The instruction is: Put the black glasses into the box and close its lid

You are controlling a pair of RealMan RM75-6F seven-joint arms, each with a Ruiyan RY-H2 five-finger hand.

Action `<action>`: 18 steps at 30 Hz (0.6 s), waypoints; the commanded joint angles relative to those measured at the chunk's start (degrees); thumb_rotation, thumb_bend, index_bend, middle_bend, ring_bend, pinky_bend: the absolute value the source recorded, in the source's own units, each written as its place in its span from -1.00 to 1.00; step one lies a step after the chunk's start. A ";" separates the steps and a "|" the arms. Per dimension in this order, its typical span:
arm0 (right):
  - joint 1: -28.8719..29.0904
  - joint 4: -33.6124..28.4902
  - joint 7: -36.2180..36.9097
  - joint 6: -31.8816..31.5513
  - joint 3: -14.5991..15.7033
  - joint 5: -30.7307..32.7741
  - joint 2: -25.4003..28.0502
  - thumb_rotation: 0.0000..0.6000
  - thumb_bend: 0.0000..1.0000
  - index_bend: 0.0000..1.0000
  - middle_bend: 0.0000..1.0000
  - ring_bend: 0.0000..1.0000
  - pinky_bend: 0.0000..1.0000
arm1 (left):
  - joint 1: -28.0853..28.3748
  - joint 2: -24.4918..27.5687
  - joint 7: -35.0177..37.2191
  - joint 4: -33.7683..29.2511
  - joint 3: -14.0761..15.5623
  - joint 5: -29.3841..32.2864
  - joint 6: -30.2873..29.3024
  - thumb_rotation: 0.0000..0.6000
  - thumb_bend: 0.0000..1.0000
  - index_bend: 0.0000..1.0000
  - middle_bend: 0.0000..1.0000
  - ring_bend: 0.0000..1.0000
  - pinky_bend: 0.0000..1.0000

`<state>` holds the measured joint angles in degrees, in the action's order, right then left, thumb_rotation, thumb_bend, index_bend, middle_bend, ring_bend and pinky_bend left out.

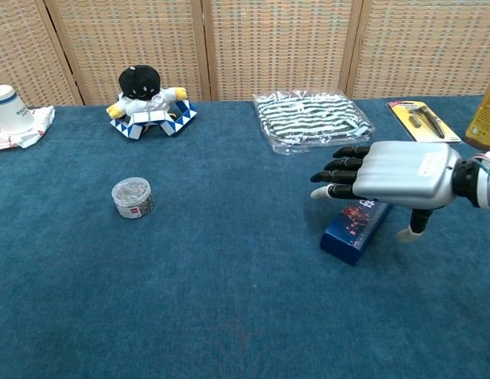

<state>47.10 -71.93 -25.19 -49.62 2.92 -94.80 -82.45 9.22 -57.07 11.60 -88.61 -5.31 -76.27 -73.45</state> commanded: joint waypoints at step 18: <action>-32.94 -11.93 21.30 -44.12 -2.50 7.74 13.33 1.00 -1.00 -1.00 -1.00 -1.00 -1.00 | -4.83 2.80 -0.59 -2.68 2.03 -5.80 -9.37 1.00 -1.00 -1.00 -1.00 -1.00 -1.00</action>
<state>18.33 -86.74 -9.82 -90.65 1.34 -88.68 -67.92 4.79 -54.40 11.43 -91.03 -3.53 -81.64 -82.24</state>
